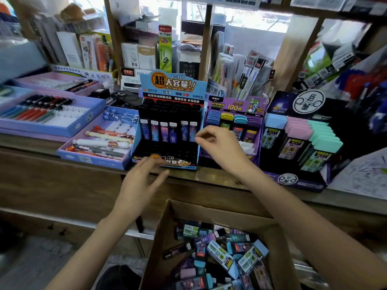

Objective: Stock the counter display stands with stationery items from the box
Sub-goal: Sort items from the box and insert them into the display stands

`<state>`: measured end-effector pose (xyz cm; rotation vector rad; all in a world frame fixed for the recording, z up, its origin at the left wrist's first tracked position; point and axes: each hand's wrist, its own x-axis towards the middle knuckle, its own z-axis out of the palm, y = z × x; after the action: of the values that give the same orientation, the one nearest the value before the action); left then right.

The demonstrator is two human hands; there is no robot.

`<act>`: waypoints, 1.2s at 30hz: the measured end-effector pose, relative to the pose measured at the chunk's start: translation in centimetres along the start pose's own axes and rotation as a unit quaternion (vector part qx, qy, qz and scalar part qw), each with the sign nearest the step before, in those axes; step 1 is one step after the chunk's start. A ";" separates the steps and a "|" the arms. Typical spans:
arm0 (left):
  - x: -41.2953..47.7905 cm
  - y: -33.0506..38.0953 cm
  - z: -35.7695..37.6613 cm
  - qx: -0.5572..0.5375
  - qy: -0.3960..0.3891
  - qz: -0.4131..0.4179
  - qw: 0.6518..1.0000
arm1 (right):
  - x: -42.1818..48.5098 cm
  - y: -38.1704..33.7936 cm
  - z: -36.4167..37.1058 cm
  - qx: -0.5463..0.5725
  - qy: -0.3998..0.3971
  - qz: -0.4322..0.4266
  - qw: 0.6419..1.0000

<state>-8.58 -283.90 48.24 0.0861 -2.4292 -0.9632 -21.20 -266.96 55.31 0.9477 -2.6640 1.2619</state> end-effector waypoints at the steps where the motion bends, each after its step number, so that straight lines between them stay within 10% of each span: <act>1: -0.9 0.4 0.5 -0.051 -0.048 -0.016 0.997 | -1.7 0.7 -0.8 0.019 -0.017 0.012 1.000; 14: -13.8 -3.1 16.6 -0.032 -0.330 -0.191 0.924 | -23.8 18.8 2.2 -0.077 -0.221 0.242 0.942; 18: -17.5 -4.9 19.2 -0.052 -0.328 -0.281 0.900 | -27.3 21.5 4.1 -0.144 -0.249 0.303 0.909; 28: -19.2 -6.6 20.1 0.074 -0.372 -0.197 0.904 | -27.8 21.7 10.2 0.015 -0.141 0.470 0.871; 36: -17.6 -6.8 19.5 0.134 -0.351 -0.239 0.895 | -27.4 21.9 8.7 -0.020 -0.278 0.406 0.870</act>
<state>-3.81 -272.59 24.07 0.5389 -3.3066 -0.9608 -9.07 -248.76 26.58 0.1271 -3.7570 1.1085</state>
